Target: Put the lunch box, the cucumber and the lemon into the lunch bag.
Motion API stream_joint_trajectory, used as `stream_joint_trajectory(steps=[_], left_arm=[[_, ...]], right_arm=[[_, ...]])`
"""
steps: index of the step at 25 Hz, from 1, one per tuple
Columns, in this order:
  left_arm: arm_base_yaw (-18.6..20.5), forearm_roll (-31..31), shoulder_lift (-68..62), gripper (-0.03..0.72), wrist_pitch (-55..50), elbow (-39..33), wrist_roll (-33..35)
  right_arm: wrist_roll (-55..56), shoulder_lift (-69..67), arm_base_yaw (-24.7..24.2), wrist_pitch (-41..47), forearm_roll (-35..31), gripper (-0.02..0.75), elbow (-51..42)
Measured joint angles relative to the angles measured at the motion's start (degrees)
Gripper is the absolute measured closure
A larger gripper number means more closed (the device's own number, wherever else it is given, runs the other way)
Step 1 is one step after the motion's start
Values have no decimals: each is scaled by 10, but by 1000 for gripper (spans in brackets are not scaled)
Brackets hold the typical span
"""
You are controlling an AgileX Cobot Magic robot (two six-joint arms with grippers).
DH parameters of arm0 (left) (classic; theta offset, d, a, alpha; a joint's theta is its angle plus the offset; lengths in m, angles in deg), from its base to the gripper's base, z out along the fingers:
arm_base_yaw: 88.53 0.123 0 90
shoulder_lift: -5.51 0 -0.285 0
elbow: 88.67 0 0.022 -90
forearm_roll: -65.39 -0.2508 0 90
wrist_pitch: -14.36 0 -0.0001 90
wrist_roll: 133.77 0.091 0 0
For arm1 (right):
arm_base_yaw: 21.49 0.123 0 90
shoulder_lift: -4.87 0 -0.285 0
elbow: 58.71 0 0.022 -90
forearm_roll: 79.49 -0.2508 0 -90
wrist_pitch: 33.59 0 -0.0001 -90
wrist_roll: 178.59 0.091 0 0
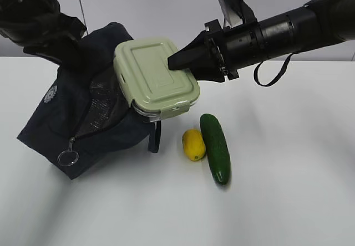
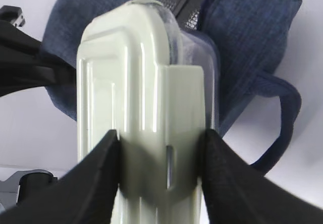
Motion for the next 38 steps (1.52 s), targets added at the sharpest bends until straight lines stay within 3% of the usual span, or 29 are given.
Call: stream_joint_trajectory(steps=[18, 26, 38], left_arm=[[-1, 54, 0, 671, -9, 12, 19], [-2, 74, 0, 671, -21, 12, 31], [-2, 84, 0, 671, -50, 12, 32]], right_arm=[[0, -1, 1, 0, 17, 384, 0], [0, -4, 24, 0, 18, 384, 0], [-25, -75, 37, -10, -58, 384, 27]])
